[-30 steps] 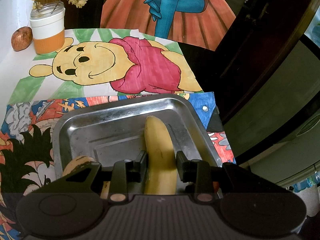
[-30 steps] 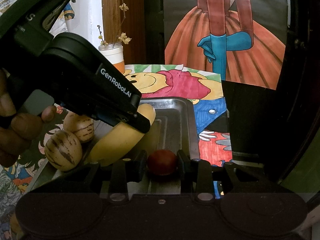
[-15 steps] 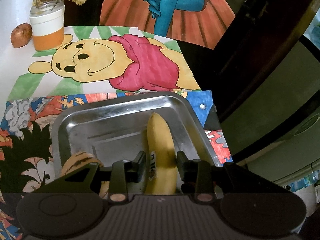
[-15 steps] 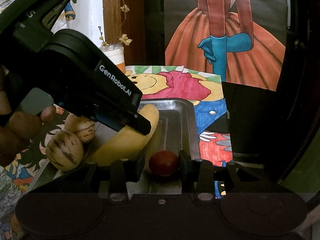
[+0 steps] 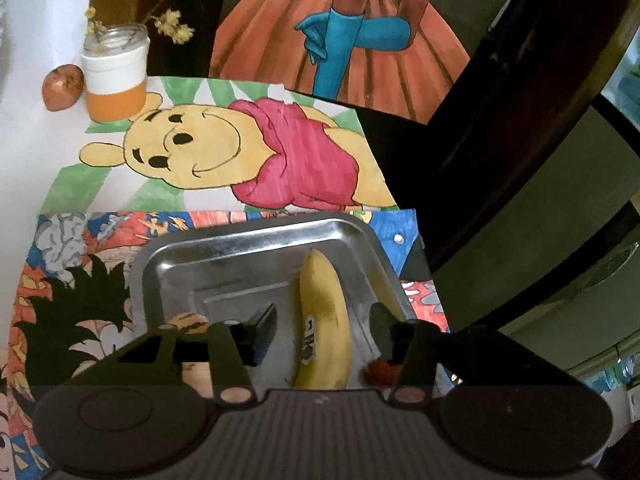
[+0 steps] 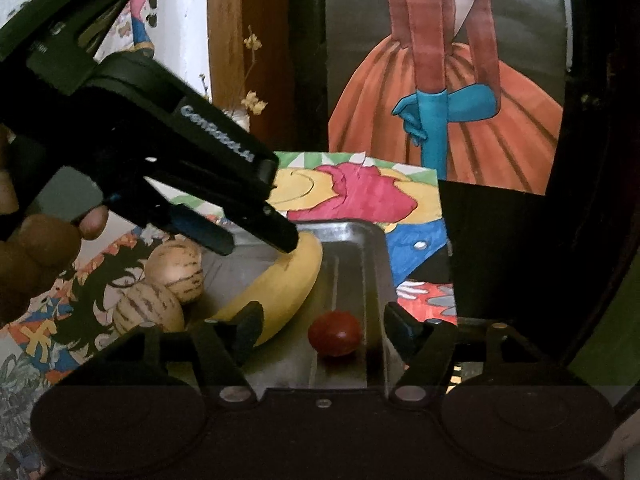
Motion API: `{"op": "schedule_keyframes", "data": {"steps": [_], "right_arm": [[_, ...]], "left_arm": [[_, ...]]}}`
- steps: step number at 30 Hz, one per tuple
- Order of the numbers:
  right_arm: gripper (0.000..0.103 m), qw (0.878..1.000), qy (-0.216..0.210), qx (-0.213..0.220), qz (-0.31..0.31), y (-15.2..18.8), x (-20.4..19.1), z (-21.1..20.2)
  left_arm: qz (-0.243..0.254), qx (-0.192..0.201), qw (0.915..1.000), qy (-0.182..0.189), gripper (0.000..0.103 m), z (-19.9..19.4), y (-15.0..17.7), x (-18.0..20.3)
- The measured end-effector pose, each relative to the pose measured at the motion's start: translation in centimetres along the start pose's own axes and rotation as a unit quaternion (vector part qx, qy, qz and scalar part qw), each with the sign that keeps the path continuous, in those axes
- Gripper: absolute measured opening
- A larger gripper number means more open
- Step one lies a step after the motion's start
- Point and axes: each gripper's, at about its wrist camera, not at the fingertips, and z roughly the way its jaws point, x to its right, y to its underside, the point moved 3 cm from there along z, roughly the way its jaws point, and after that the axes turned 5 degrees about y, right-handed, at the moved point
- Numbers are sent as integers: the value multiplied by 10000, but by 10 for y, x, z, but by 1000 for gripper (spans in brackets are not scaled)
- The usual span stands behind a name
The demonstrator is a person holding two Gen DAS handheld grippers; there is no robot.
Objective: Organize fruits
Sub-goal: 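Open both tools to release the banana and tomato onto the tray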
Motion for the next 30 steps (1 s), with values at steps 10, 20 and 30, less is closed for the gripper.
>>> {"op": "schedule_keyframes", "data": {"steps": [10,20,30], "right_arm": [[88,9992,150,327,176,-9,4,-16],[97,9983,195,455,297,-12,3,-22],[102,9968,189,529,563,-12,5,-27]], "left_arm": [[-83,569,9981,-225,90,-30,-1,-5],[-321,1164,9895,-794,103,-53,10,-21],[-120,1702,9751,-1415,103,-72,35,-23]]}}
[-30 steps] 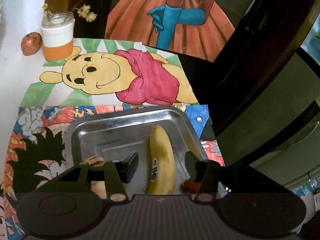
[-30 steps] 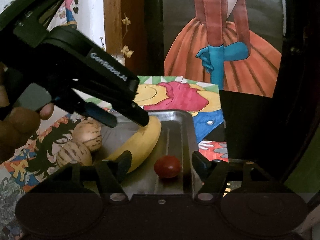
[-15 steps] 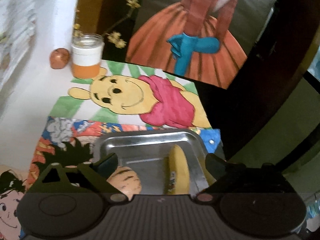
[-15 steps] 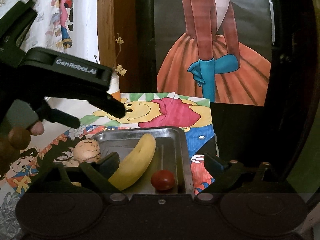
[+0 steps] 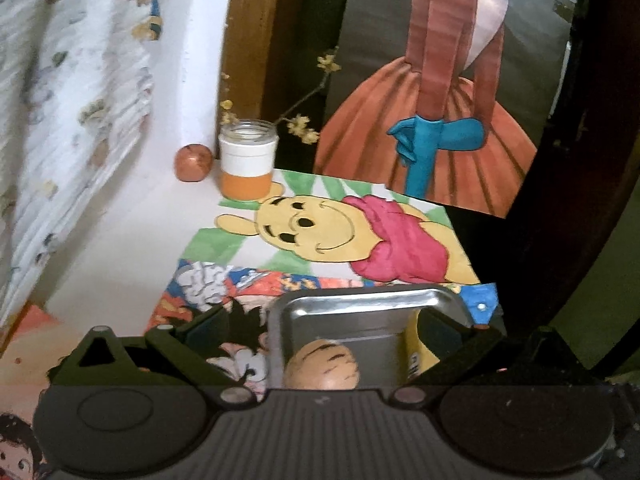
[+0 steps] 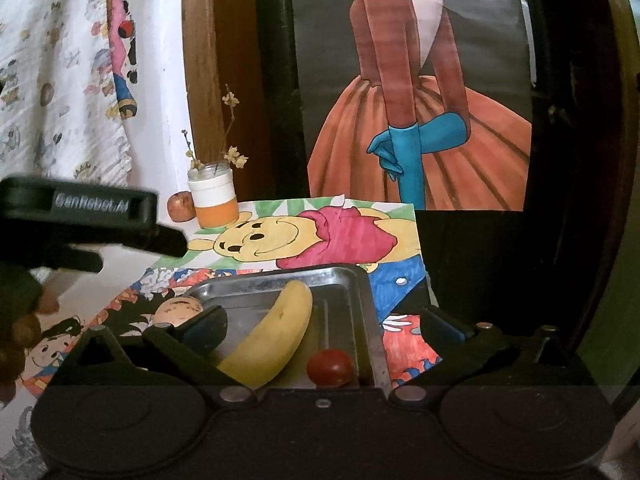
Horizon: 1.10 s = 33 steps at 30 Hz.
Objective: Organize fruits
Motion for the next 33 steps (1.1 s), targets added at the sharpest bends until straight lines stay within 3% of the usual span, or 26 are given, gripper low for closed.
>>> {"op": "schedule_keyframes", "data": {"steps": [11,33], "right_arm": [[102,9998,80,42,192,1,4,-3],[102,9998,80,-32,178,3,-1,-5]], "left_arm": [[-168,336,9987,-338,103,-16,26,-17],[-354,357,9983,-292,103,-26,50,-33]]}}
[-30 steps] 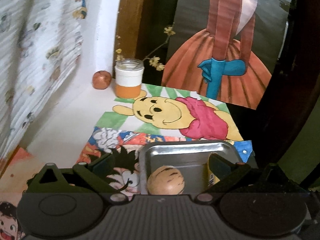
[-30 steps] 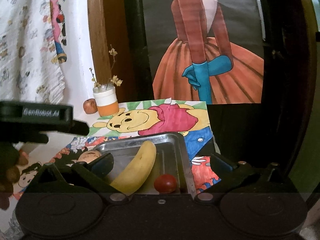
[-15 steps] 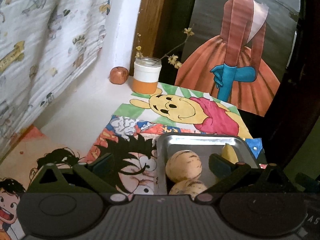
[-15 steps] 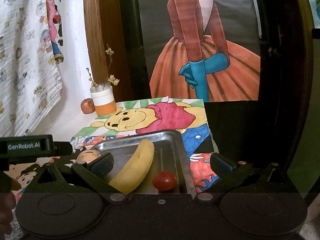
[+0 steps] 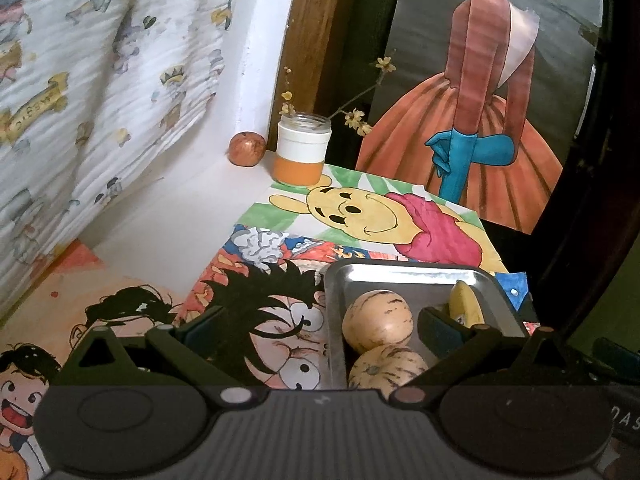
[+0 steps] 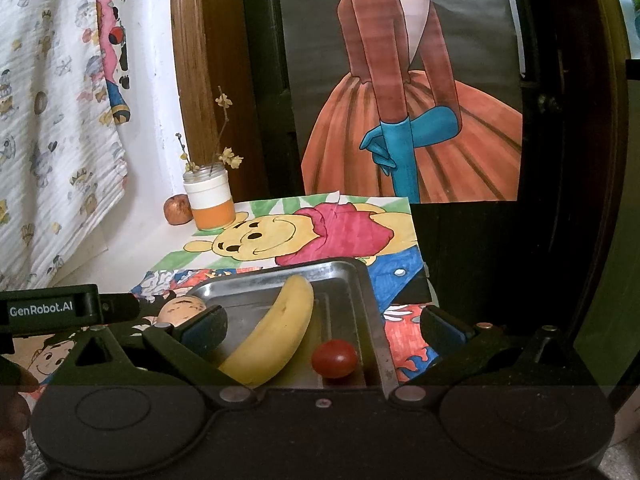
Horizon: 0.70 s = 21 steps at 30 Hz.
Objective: Organize fruits
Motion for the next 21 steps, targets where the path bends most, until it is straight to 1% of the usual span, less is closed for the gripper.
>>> {"op": "schedule_keyframes", "data": {"steps": [11,21], "right_arm": [[102,10000,-6,2,-4,0,0,-2],[102,10000,-26,68,-23,1,-7,-17]], "left_arm": [[-48,64,10000,21,103,-9,1,-3],[-88,173,9998,3,103,-22,-1,-6]]}}
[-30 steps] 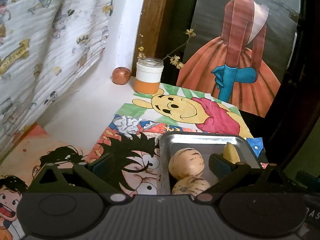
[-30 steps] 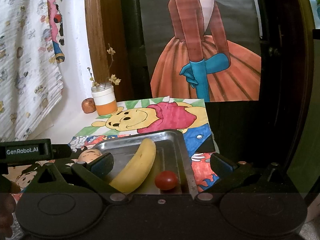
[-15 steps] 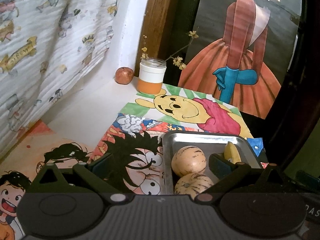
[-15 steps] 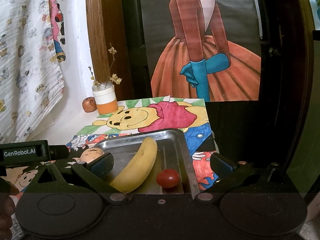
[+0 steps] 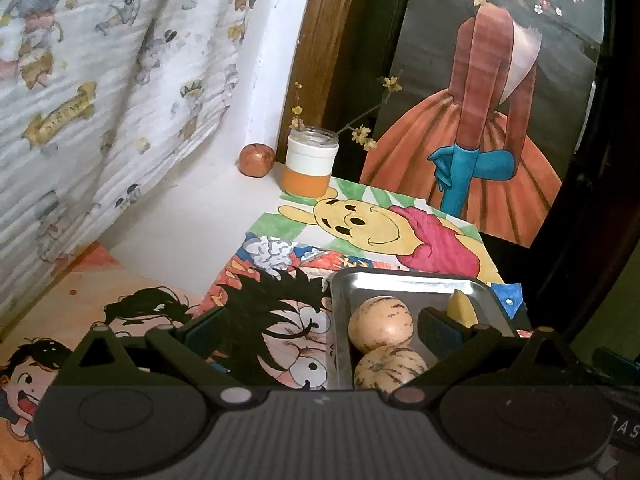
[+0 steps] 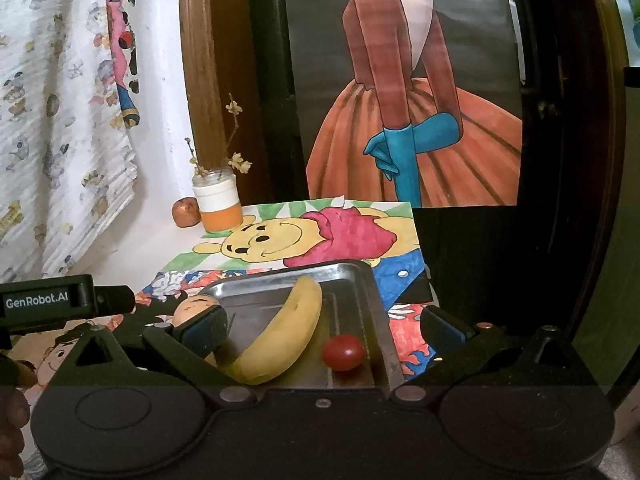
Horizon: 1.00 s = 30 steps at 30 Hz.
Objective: Organize fruits
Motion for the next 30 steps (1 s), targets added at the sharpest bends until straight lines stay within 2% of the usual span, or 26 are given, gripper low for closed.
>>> {"op": "schedule_keyframes", "data": {"steps": [16,24,30], "right_arm": [[102,9999,-82,73,-51,1,-6,-23],[102,9995,98,283,69,4,-2,-37],[102,9995,71,300,43,9,-5,-45]], "left_arm": [[-88,52,9999,-64,103,-23,10,-3],[-167,126,9998,-49,103,-36,19,0],[-232,153,9996,-94,103,-46,25,-4]]}}
